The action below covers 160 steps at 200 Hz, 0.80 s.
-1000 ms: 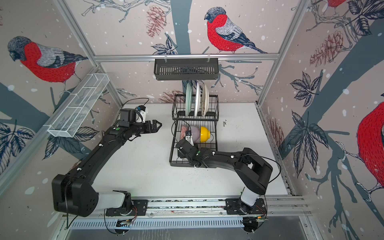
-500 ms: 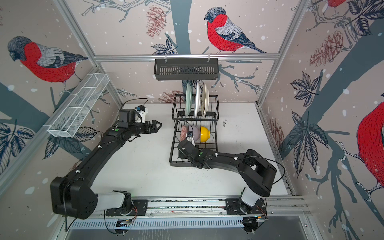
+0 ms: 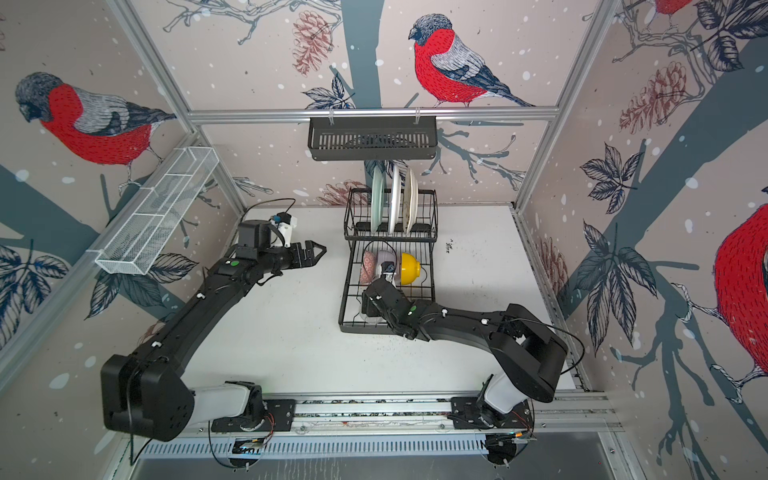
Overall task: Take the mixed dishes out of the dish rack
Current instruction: 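Grasp the clear glass with the right gripper and lift it from the rack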
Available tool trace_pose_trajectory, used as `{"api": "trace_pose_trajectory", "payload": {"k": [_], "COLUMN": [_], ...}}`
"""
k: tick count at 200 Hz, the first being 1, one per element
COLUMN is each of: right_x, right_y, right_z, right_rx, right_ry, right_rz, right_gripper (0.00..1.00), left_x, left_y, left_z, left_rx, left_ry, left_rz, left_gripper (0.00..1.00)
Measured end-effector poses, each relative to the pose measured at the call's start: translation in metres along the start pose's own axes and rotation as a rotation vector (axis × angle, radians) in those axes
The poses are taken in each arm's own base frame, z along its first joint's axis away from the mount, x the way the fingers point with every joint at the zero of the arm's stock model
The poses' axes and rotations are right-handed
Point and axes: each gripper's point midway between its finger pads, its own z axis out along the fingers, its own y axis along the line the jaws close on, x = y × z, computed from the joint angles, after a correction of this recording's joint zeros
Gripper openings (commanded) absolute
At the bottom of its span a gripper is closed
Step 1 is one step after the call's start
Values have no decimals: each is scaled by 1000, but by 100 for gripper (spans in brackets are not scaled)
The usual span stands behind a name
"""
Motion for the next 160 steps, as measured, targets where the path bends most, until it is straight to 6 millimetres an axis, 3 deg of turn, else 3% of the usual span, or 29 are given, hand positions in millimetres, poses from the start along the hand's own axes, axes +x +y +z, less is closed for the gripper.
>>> {"api": "trace_pose_trajectory", "payload": {"k": [86,160], "right_x": [-19,-46], "right_y": [5,12], "right_z": [-9,-27], "right_rx": [-111,-204], "right_ry": [-33,-93], "right_rz": [96,157], "right_gripper": [60,60], "left_x": [-5,10], "left_y": [-23,-68], "left_z": [-8,-15], "left_rx": [109,237], "left_ry": [-91,-126], "left_rz": [-13,43], "left_gripper": [92,92]}}
